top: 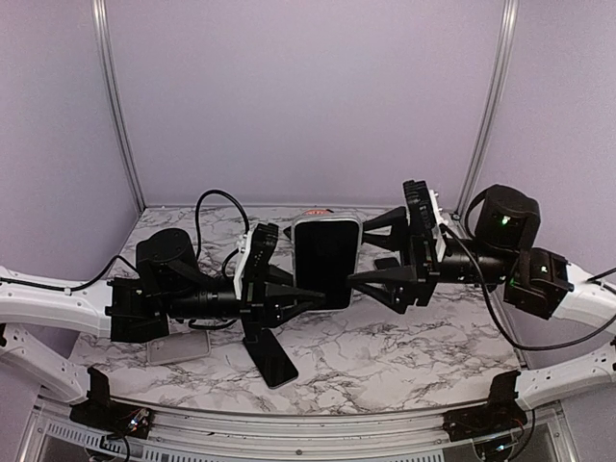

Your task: Put the phone into the phone case

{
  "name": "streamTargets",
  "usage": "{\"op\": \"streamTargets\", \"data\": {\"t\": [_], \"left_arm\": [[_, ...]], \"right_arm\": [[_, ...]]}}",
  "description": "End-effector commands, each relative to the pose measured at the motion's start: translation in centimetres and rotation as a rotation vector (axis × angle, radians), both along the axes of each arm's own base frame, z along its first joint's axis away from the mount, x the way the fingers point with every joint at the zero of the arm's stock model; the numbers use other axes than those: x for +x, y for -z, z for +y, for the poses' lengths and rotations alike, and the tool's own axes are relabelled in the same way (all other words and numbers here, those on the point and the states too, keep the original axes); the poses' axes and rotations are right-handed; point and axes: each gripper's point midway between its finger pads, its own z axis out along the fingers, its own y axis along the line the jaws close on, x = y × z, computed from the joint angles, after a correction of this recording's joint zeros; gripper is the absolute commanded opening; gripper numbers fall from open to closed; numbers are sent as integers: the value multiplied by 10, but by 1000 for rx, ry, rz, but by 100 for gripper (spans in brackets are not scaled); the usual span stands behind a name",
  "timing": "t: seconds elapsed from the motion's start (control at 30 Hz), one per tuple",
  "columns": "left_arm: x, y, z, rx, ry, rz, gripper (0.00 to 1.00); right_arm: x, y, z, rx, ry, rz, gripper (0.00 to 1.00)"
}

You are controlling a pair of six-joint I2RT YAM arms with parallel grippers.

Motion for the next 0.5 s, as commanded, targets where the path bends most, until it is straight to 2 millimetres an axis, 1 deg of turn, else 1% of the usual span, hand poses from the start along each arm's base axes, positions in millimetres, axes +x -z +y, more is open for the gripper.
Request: {"op": "streamTargets", "data": {"t": [0.0, 0.07, 0.1, 0.13, 0.2, 0.23, 0.37, 0.4, 0.47], "left_arm": [[-5, -18, 0, -66, 24, -18, 0], [-4, -17, -1, -63, 22, -16, 0], [-4, -16, -1, -62, 22, -17, 0], [-4, -16, -1, -61, 22, -16, 0], [-4, -15, -2, -58, 22, -16, 0], [-4, -15, -2, -60, 21, -16, 0], [-3, -14, -2, -58, 18, -17, 0], [-3, -14, -2, -56, 17, -16, 0], [-2, -14, -1, -57, 9, -13, 0]], "right_arm": [[-6, -46, 1, 77, -47, -55, 78], [-9, -51, 5, 77, -77, -57, 66], [-10, -52, 7, 78, -89, -59, 56], [-11, -53, 8, 77, -97, -58, 43], [-10, -54, 10, 77, -98, -55, 6], [-8, -54, 11, 76, -86, -47, 0], [-5, -53, 8, 80, -62, -43, 0], [-4, -52, 7, 80, -53, -40, 4], [-1, -48, 6, 77, -29, -31, 52]]}}
